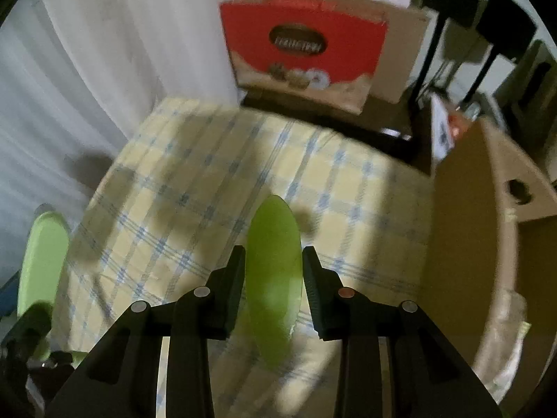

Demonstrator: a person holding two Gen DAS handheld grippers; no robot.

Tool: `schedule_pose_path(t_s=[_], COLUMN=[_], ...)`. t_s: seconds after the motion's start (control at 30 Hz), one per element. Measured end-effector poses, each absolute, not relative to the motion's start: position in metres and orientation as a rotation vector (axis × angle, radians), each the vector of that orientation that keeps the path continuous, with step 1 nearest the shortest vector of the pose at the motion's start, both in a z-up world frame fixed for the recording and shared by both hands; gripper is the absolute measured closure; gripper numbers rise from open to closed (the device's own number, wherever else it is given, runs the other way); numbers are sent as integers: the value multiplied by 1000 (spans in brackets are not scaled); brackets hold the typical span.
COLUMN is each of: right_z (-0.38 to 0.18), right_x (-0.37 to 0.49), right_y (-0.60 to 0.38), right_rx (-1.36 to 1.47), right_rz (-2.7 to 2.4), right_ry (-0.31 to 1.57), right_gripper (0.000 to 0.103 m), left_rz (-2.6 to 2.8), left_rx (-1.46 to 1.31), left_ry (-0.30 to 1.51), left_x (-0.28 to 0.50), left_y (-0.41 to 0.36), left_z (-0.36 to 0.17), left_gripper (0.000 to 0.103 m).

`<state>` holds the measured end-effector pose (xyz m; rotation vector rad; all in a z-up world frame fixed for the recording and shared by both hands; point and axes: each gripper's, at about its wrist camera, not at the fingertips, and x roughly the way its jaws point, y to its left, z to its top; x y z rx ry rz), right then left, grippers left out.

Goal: Organize objects
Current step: 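Grasp the green leaf-shaped object with the right gripper while the left gripper holds the case, then carry the case and the green leaf object over the cardboard box with both grippers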

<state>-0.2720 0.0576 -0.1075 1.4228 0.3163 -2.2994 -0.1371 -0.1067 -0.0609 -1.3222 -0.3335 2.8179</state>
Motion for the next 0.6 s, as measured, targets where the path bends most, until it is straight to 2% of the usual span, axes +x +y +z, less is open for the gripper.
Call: schedule_pose_path(t_s=[0.6], right_z=[-29], right_x=[-206], right_y=[115], right_rx=[1057], right_rz=[-2575], right_ry=[230], right_gripper=[70], left_rz=[2870], left_rx=[-1244], left_ry=[-281], left_x=[-152], left_y=[-57], left_z=[-23], left_gripper=[63])
